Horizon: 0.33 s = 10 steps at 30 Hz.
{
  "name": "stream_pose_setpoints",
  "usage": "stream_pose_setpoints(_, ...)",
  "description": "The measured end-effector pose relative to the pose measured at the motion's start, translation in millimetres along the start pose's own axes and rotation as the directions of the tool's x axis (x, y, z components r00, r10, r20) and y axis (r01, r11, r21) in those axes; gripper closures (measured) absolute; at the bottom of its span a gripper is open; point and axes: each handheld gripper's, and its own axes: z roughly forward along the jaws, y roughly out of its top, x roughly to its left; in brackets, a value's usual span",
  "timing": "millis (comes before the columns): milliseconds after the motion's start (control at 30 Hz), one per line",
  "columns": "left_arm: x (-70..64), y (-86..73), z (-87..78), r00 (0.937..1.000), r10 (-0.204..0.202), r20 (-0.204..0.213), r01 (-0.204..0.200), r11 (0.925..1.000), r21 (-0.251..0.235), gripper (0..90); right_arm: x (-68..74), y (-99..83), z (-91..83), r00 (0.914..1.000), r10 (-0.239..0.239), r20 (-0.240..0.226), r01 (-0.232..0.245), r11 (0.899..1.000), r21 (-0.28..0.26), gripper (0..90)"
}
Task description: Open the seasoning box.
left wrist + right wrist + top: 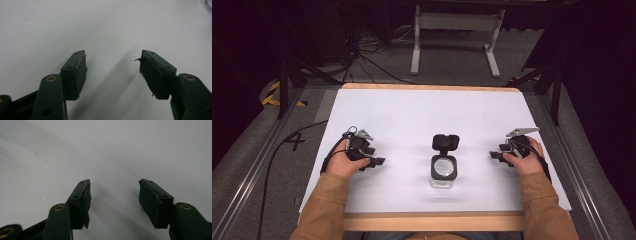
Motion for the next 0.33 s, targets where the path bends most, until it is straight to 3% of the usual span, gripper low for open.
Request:
stream_pose_setpoints(200, -2.5, 2.3, -2.3, 1.0000, 0.001, 0.003, -0.001, 0.9999, -0.010, 38.3, 0.4, 0.6, -1.6, 1.0000, 0.001, -0.004, -0.002, 1.000, -0.015, 43.1)
stream_pose_setpoints(333, -5.6, 5.5, -6.7, 1.0000, 0.003, -0.001, -0.003, 0.9983, -0.058, 38.2, 2.7, 2.9, -4.5, 0.9998, 0.006, -0.017, -0.006, 1.000, -0.024, 43.0)
